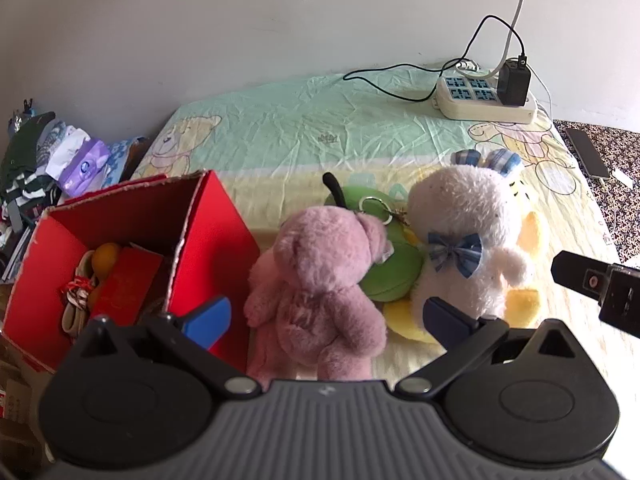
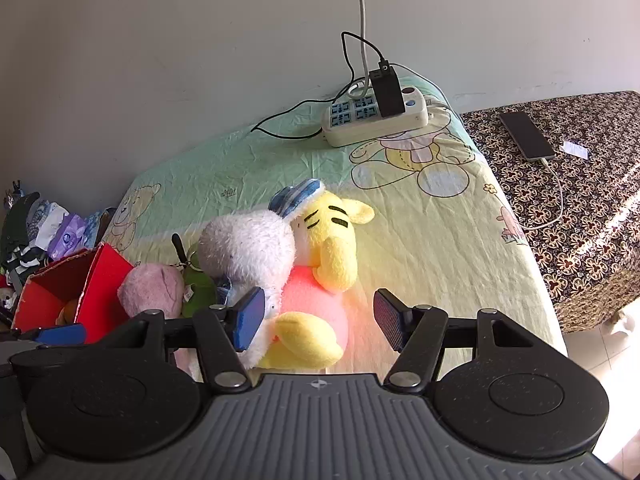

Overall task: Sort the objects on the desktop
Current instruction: 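Reach the right gripper to the white bunny plush and close on it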

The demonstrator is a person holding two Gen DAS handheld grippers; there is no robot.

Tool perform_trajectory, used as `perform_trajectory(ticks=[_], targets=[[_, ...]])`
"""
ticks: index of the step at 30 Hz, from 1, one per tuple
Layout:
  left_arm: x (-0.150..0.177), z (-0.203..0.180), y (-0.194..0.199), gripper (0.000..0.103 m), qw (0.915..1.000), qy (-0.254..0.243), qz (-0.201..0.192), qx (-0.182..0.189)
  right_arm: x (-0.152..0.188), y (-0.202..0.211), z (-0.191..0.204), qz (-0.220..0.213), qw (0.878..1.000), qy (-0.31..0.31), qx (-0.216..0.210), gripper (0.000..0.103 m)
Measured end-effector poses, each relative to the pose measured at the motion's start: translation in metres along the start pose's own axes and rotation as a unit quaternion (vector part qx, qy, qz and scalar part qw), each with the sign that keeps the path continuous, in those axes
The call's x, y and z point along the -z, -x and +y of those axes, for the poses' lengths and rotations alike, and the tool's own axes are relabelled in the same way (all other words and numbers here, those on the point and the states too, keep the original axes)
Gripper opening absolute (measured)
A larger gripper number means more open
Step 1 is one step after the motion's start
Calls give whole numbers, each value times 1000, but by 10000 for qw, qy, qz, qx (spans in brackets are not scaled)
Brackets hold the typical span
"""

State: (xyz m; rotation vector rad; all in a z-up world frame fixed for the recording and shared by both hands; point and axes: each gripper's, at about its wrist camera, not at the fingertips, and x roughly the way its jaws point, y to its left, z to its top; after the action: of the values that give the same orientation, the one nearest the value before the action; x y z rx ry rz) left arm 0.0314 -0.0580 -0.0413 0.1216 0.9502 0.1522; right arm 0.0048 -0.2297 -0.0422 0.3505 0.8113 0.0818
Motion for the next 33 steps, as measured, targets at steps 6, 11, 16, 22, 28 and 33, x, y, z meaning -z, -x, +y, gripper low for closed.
perform_trajectory(ticks=[6, 11, 16, 22, 28, 33], targets=[[7, 9, -4, 102, 9946, 248, -46, 1005, -4, -4, -7, 25, 9999, -43, -159, 63], [8, 11, -8, 103, 9896, 568, -284, 1290, -8, -8, -14, 2, 9991, -144, -390, 63], [2, -1, -11, 103, 9788, 220, -179, 2027, -15, -15, -12, -36, 9970, -90, -764, 63], [-1, -22, -18, 102, 9798, -264, -450, 1932, -22, -22, -5, -107, 9917, 157, -1268, 63], [-7, -24, -37, 95, 9762, -240, -323, 2132, -28, -45, -4, 128, 9881, 120, -1528, 62], [-11, -28, -42, 88, 9758, -370, -481, 2100, -27, -57, -7, 307, 9856, 12, -1661, 61]])
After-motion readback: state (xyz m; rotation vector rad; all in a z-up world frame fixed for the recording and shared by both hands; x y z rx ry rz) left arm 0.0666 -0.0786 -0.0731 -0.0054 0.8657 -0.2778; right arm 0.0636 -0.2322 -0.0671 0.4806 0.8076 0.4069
